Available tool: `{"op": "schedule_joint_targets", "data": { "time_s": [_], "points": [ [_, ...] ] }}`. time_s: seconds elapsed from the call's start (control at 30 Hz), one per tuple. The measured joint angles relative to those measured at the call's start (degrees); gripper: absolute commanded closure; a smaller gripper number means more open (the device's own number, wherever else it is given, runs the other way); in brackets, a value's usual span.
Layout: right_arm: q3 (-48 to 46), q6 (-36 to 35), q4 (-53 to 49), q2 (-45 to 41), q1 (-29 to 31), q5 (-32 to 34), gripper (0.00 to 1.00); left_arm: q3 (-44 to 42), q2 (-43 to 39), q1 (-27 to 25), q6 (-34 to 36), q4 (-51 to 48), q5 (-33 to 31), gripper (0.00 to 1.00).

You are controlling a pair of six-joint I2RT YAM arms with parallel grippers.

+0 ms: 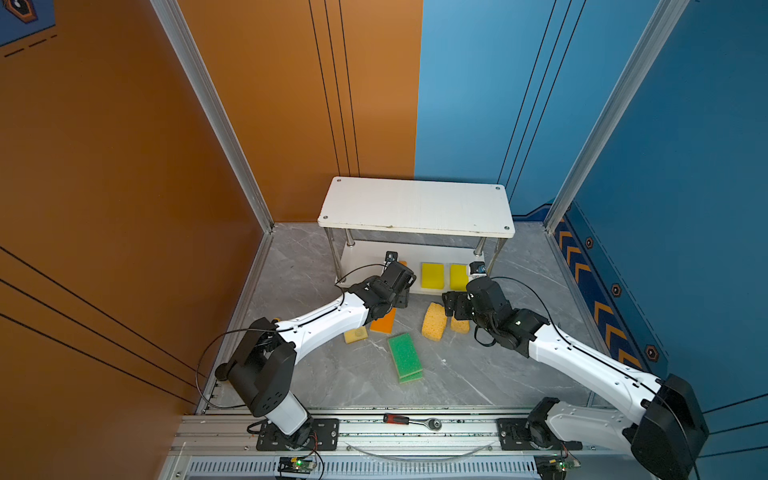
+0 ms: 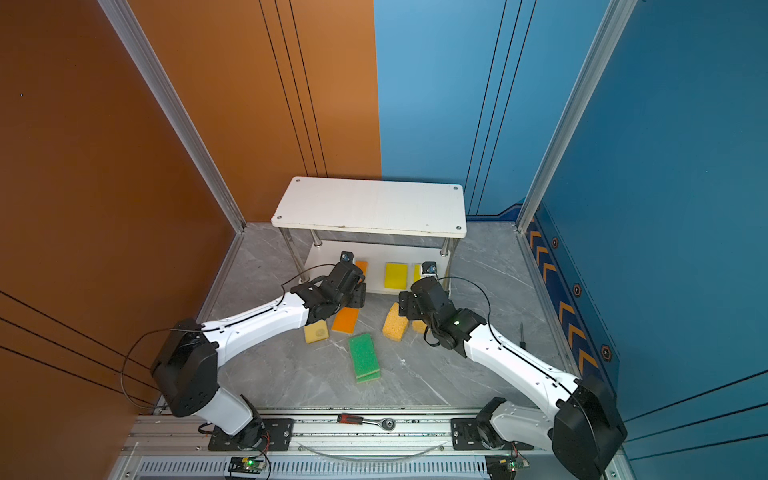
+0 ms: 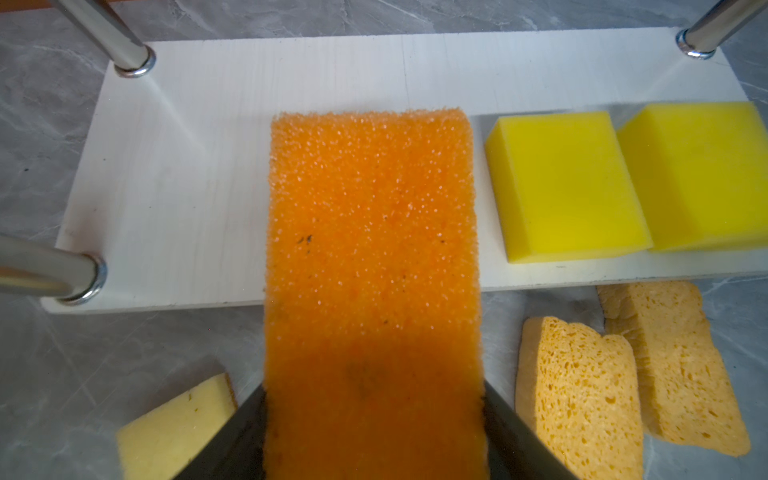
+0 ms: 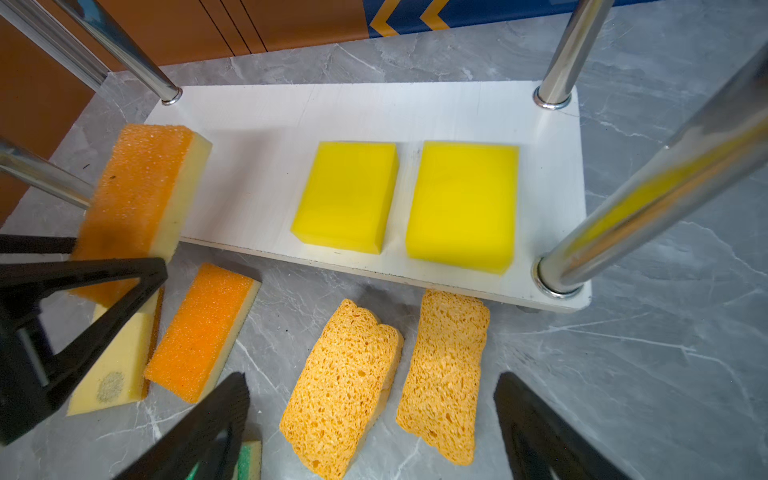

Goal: Place and organize the cleaning sponges onto the shelf
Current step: 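Lift the orange scrub sponge with the left gripper toward the lower shelf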

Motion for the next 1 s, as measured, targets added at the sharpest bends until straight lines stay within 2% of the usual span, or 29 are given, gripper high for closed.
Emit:
{"op": "schedule_joint_targets", "data": {
  "time_s": [0.27, 1.0],
  "points": [
    [-1.9, 0.2, -0.5, -2.7, -1.2, 0.3, 0.09, 3.1, 5.4, 0.0, 0.2, 2.3, 1.0, 0.3],
    [-3.5, 0.9, -1.9, -4.9, -2.4, 0.3, 0.08, 7.4, 11.8, -0.4, 4.6, 7.1, 0.8, 0.3]
  ]
}}
